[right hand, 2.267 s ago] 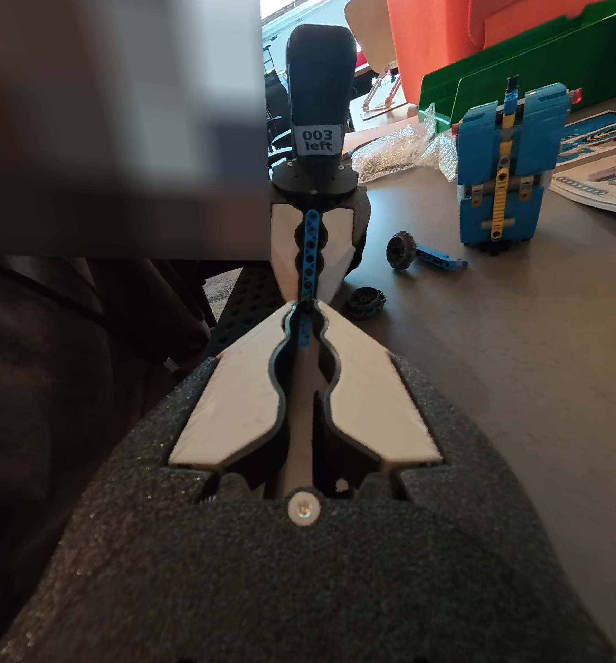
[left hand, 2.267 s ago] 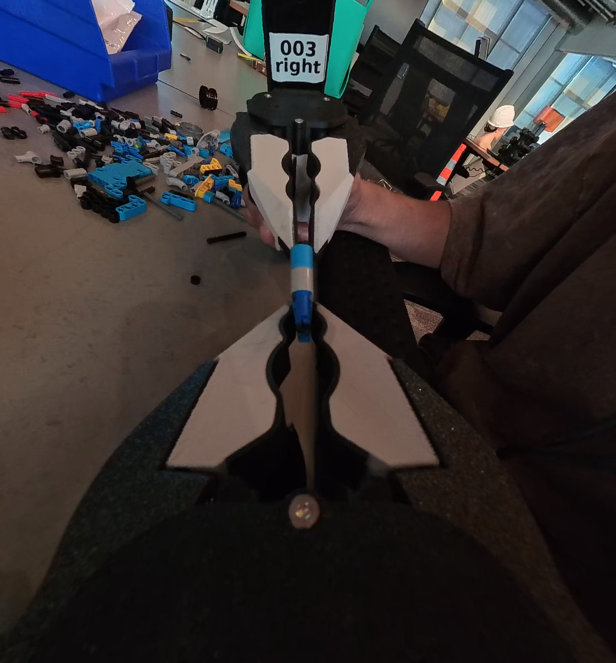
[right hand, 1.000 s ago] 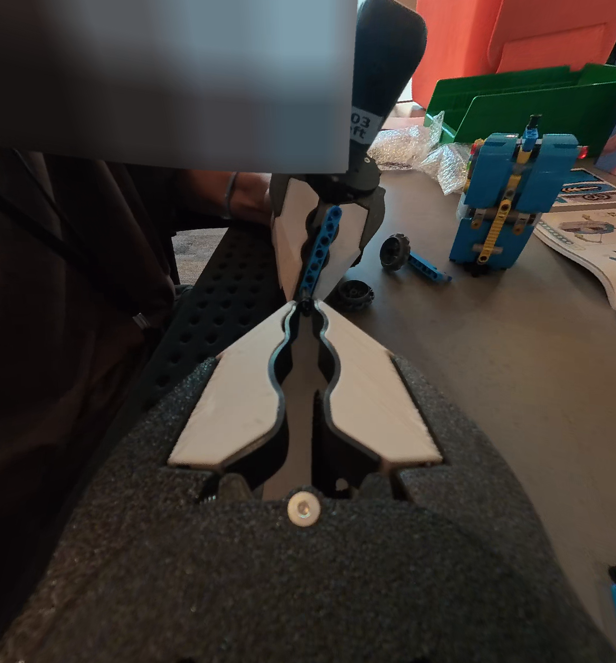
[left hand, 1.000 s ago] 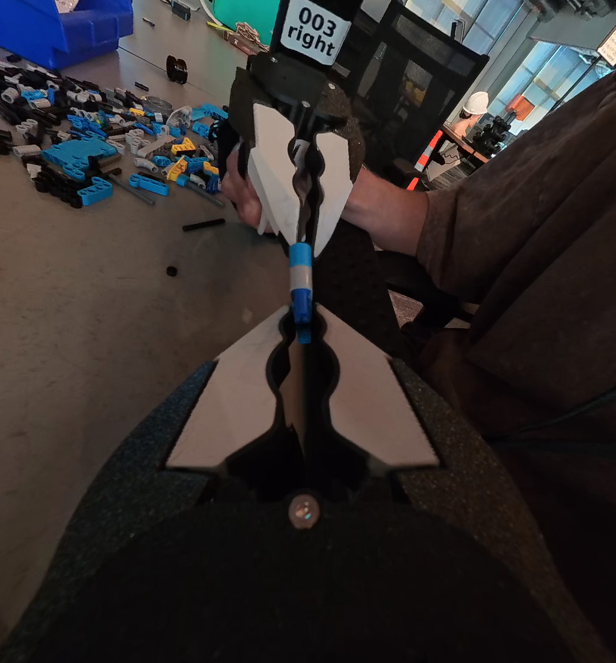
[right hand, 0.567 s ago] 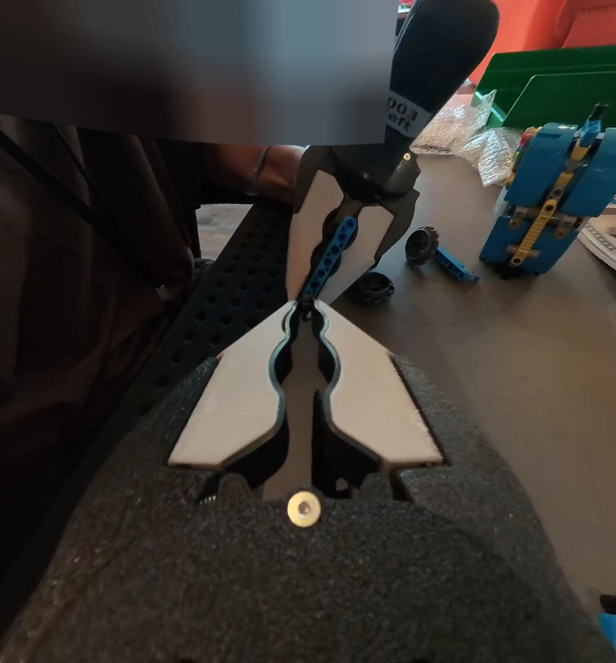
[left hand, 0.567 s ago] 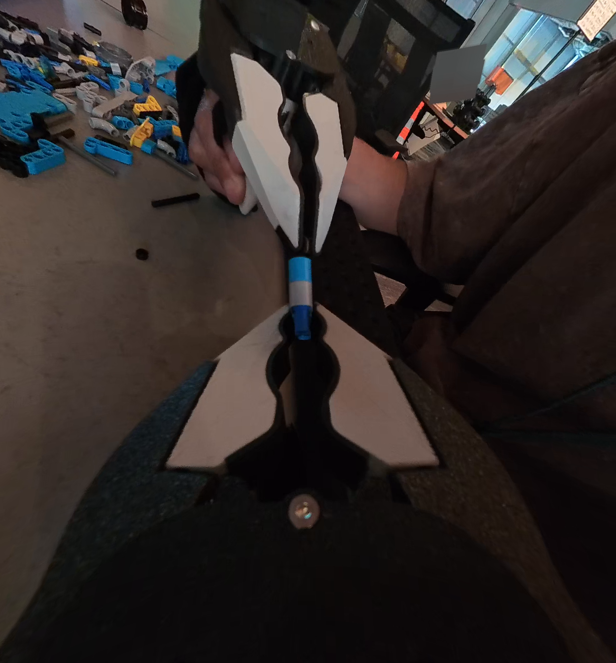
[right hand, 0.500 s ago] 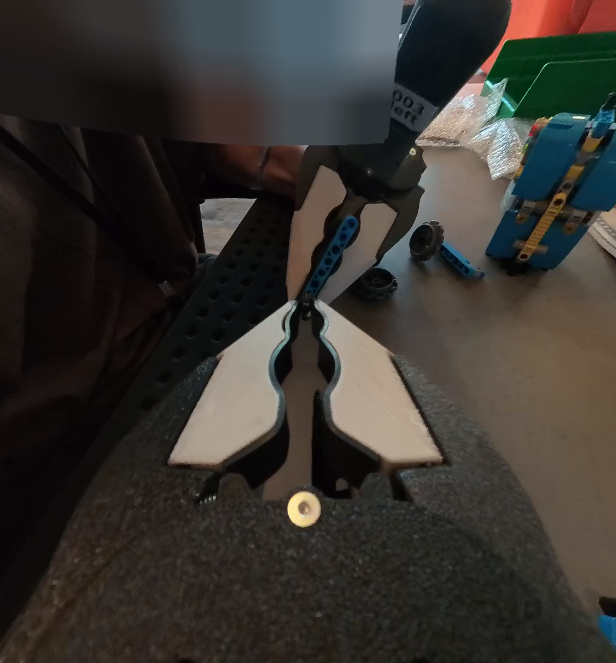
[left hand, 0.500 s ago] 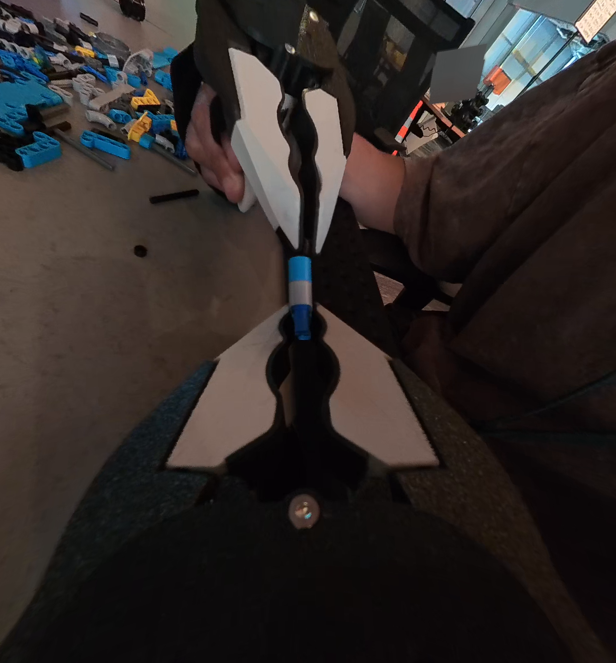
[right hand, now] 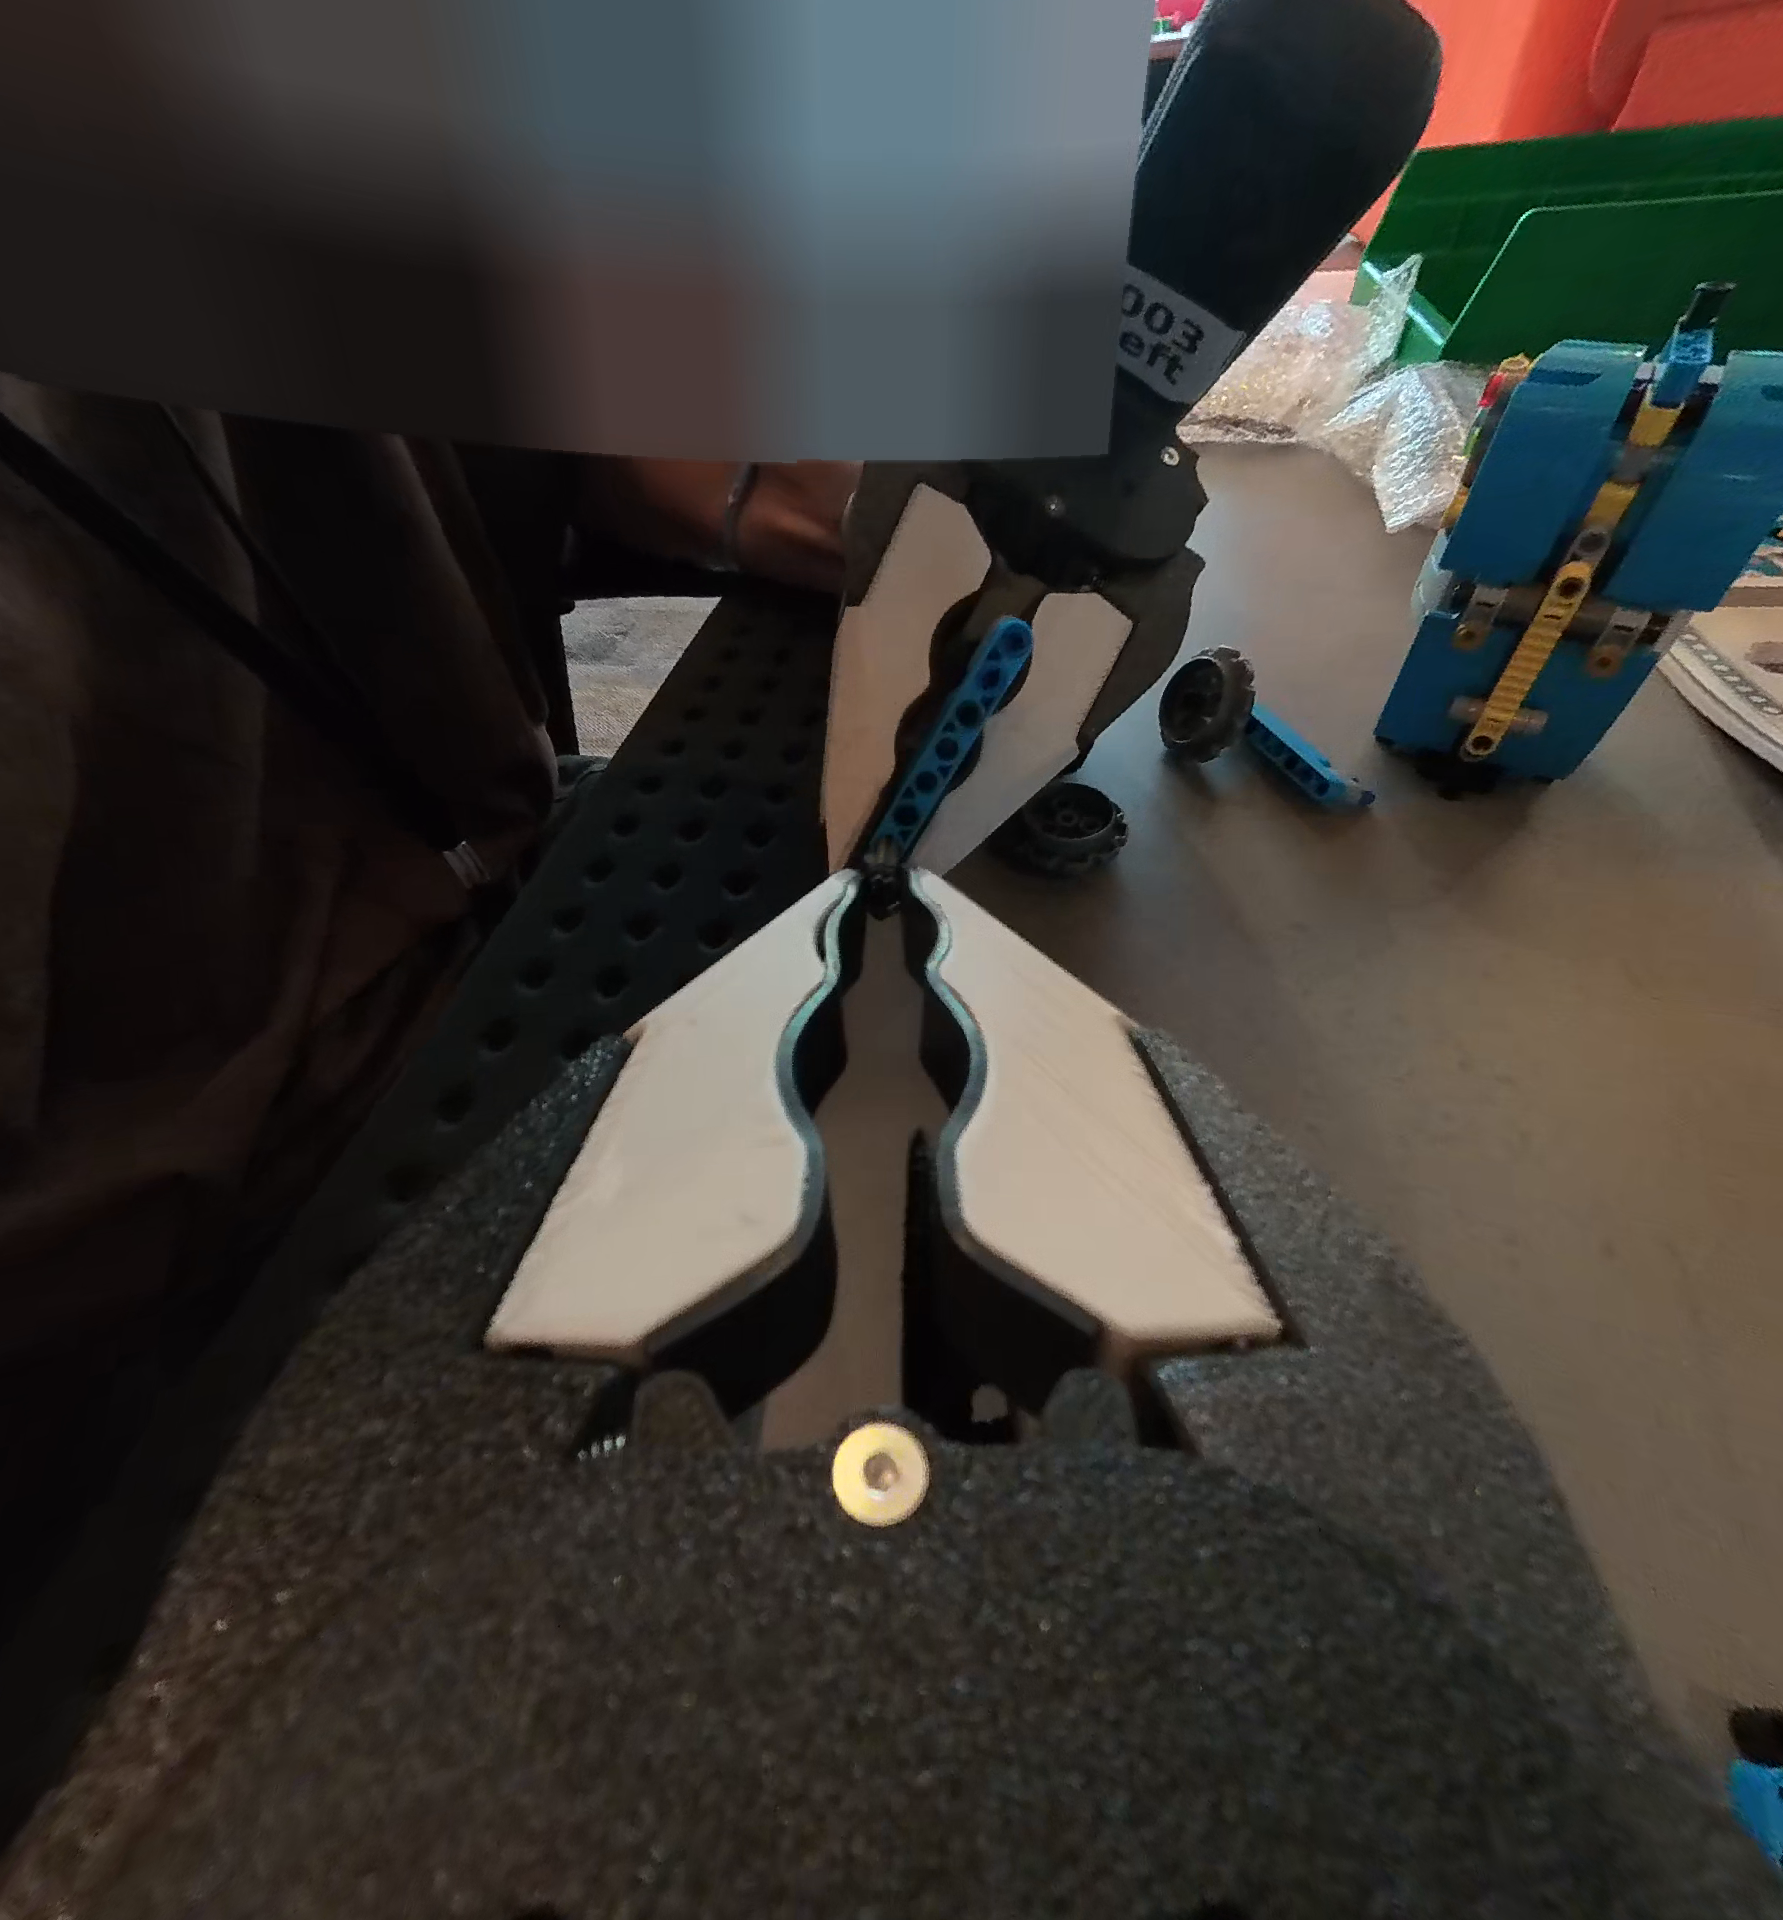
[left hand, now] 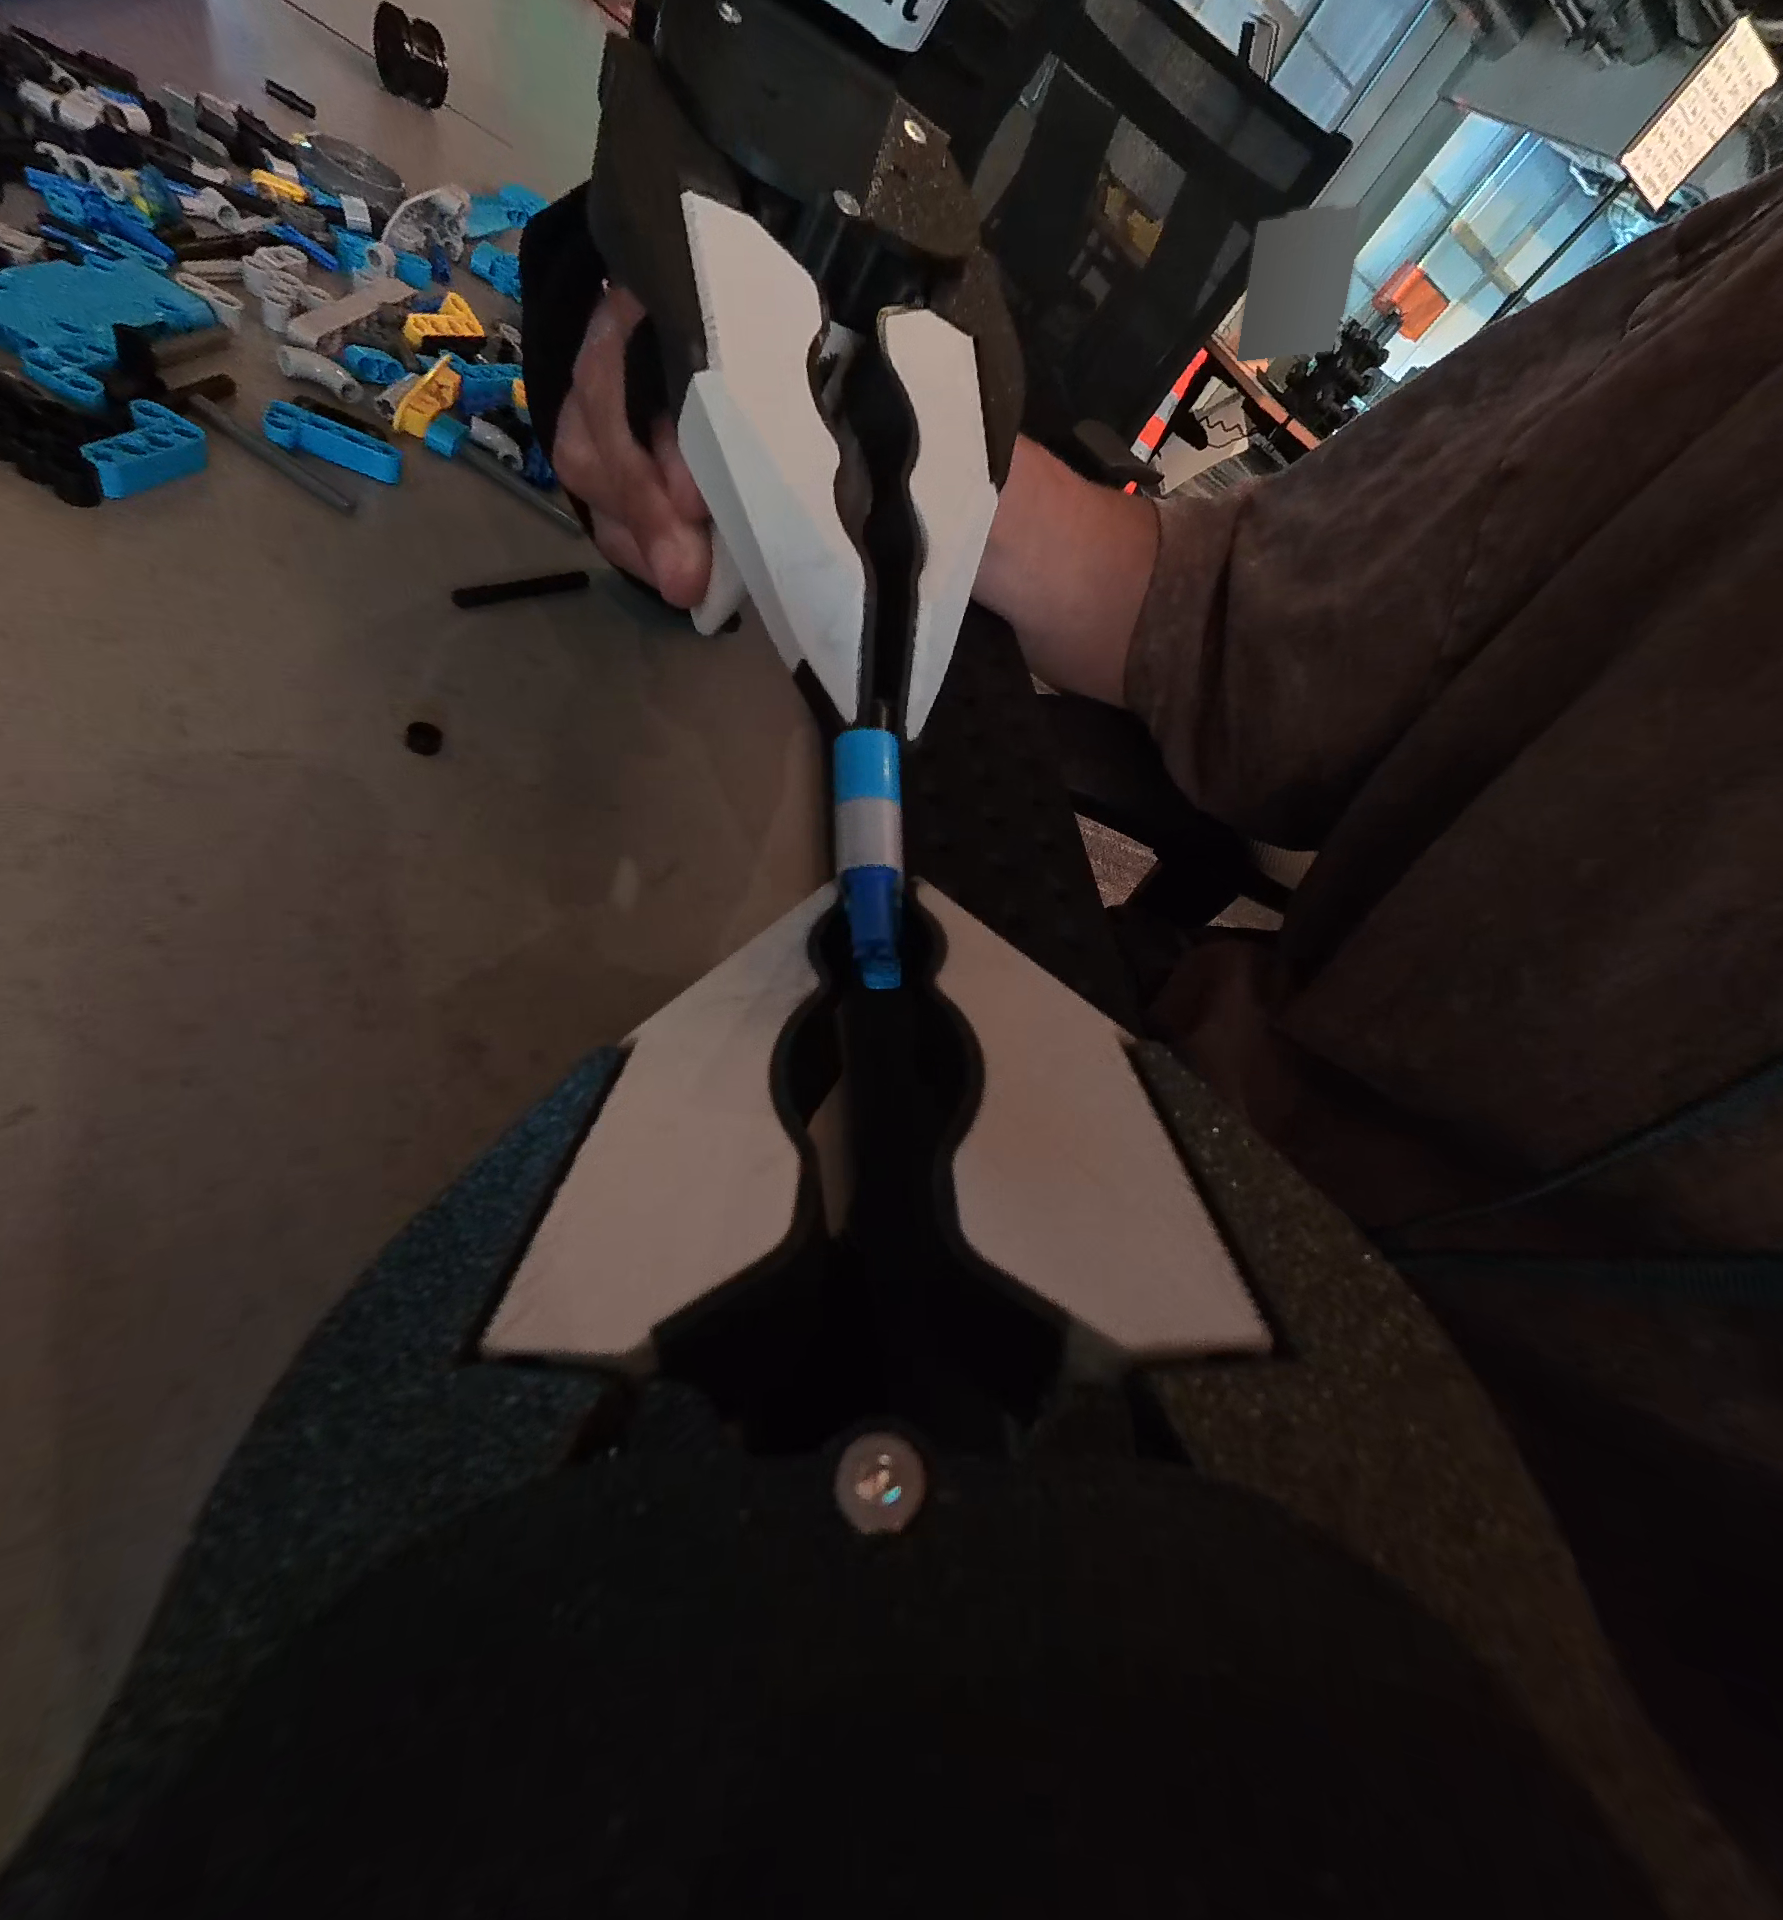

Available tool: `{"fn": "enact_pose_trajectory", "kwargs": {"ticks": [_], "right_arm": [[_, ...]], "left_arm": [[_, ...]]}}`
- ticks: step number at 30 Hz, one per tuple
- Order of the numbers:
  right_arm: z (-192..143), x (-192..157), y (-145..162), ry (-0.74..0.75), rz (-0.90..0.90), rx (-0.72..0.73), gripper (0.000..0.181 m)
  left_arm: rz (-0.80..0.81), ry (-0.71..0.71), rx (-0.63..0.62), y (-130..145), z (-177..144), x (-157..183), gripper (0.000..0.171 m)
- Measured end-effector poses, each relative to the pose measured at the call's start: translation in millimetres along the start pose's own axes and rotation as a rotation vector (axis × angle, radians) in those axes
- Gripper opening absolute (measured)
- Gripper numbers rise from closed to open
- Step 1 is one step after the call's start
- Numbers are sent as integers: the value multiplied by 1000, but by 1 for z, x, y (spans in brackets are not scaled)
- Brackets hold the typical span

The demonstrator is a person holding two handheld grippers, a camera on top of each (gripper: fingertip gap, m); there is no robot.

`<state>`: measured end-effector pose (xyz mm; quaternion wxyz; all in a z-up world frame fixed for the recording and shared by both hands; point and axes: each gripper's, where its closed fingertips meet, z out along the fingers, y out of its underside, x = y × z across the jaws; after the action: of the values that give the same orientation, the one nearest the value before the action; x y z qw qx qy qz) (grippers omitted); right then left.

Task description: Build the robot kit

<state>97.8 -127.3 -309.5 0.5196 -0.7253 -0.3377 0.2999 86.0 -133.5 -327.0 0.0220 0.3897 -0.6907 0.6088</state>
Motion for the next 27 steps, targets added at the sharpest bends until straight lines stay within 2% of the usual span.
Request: {"fn": "enact_pose_trajectory", "kwargs": {"ticks": [16, 21, 27], "right_arm": [[1, 7, -6, 75, 33, 26, 6], [0, 11, -2, 77, 150, 6, 6], [1, 15, -10, 90, 218, 85, 6]], "left_arm": [[-46, 9, 42, -5, -5, -3, 6], [-50, -18, 44, -5, -5, -7, 5], [-58, -22, 92, -11, -10, -8, 5]]}}
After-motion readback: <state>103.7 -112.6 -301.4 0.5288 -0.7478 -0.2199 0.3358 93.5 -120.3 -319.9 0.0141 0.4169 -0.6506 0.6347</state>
